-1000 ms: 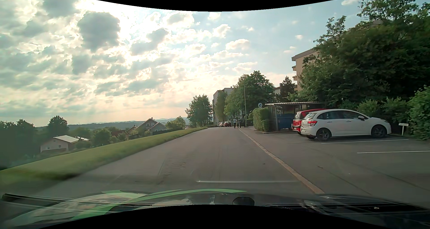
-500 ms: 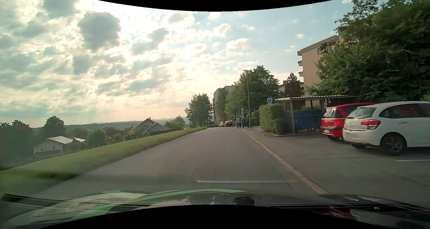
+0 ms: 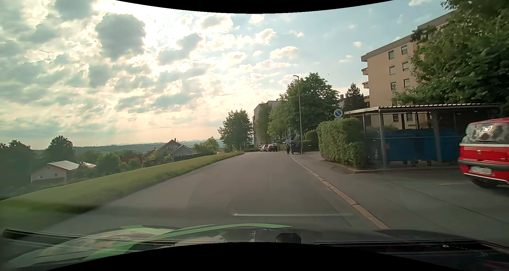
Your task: Follow the waypoints while adhering to traffic rules and regulations
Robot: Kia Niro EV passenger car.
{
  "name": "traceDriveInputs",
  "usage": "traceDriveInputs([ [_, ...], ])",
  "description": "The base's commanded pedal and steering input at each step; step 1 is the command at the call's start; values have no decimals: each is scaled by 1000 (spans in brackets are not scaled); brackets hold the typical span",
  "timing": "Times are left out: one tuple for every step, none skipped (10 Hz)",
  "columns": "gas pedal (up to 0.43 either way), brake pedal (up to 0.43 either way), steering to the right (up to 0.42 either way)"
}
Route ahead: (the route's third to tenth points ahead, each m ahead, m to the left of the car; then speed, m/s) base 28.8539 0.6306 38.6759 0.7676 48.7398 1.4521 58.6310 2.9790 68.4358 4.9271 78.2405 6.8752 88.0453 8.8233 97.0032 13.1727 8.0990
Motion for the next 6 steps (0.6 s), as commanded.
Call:
traceDriveInputs([
  [169, 0, -10],
  [150, 0, -10],
  [130, 0, -8],
  [98, 0, -8],
  [87, 0, -7],
  [87, 0, -6],
])
